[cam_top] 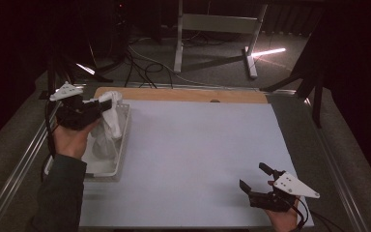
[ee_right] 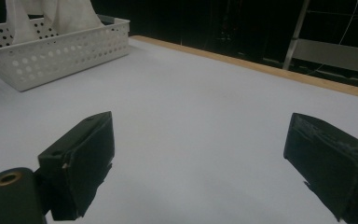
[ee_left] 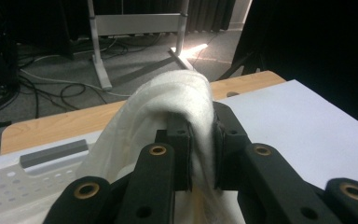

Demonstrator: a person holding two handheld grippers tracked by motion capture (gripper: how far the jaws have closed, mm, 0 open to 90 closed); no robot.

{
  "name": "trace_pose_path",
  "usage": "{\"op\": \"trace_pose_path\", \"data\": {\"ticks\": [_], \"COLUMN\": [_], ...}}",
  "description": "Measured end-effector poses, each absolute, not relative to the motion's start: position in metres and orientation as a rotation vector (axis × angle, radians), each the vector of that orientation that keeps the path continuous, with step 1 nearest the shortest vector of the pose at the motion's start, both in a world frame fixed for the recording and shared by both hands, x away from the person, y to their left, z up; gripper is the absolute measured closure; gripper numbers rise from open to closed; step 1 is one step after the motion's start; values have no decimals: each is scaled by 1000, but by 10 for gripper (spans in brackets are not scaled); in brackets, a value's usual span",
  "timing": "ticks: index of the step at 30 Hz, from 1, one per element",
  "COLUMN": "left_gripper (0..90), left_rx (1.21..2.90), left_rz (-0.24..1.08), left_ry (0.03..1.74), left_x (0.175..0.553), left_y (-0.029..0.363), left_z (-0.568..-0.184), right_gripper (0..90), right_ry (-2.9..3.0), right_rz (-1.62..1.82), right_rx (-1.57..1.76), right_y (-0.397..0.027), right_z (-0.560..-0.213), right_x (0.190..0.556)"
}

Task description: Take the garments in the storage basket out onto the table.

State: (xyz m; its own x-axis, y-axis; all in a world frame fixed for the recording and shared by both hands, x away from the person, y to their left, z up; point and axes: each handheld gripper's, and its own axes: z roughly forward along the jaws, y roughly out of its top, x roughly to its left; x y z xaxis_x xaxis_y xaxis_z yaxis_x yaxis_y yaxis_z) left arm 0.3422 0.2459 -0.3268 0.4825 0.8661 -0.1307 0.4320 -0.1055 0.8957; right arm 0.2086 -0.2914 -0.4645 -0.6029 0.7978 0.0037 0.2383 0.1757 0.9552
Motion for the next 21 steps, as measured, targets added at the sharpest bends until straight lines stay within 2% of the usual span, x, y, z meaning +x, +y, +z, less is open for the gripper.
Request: {"op": "trace_pose_path", "data": {"ticks": [21], "left_gripper": [805], "left_rx": [1714], "left_rz": [530], "left_ry": [1066], "left_x": [346], "left_y": [229], "left_z": [-315], "right_gripper": [85], "right_ry": [1949], "right_rz": [1440], "right_rx": [972], "right_y": [-291], "right_z": [-465], "right_x": [209]}}
